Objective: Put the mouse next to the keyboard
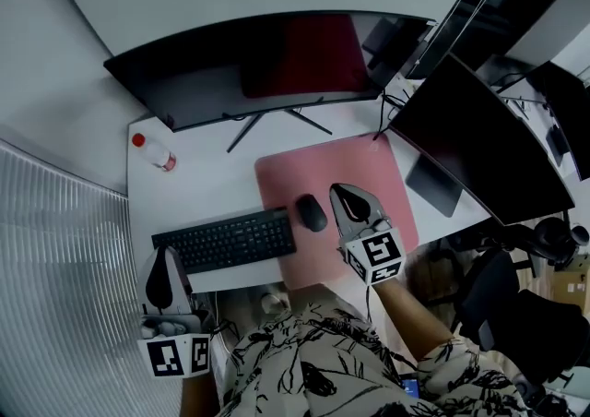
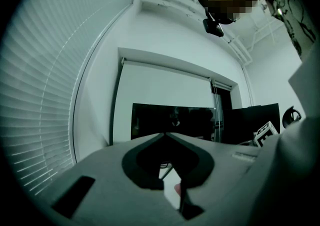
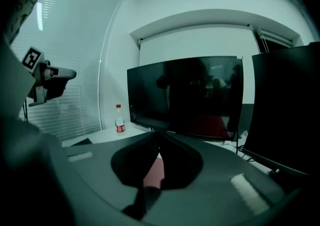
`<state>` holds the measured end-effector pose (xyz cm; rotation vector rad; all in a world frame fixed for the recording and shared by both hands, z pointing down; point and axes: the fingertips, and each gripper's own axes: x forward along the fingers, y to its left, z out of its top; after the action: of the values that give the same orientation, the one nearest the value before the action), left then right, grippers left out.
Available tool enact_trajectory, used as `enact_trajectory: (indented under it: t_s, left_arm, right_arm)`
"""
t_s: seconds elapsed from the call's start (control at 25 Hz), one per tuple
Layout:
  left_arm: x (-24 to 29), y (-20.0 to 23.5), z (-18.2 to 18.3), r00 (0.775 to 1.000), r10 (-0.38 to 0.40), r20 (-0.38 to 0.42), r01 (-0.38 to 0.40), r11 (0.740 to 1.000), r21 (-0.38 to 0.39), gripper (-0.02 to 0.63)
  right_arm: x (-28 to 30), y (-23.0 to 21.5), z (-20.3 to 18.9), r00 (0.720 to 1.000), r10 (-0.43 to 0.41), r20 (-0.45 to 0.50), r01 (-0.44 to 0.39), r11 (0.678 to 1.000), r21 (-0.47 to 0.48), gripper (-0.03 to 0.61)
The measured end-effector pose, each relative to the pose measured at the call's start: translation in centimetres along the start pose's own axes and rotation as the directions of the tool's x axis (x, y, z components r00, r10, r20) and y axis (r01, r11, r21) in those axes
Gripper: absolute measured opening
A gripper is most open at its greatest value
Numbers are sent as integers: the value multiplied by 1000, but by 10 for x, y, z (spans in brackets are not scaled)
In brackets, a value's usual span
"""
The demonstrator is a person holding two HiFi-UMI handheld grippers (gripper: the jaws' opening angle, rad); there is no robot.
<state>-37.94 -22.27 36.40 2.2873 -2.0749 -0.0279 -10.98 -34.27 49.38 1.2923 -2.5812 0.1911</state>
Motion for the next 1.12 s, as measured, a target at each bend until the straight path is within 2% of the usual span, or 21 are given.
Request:
enact_trajectory:
  t_s: [0.48,0.68,1.12]
  left_arm:
    - [-6,8,20,999,2,53,-3,1000,23,5]
    - [-5,8,28,997,-6,76,3,999,35,5]
    - [-2,15,32,996,6,89,-10,999,39,5]
  right_arm:
    - [-48,-6,88,982,-13,187,12,1000,2,5]
    - [-69,-11,114,966,-73,246,82,996,-25,5]
    - [-110,-33,145,923,-149,354,127,988,83,5]
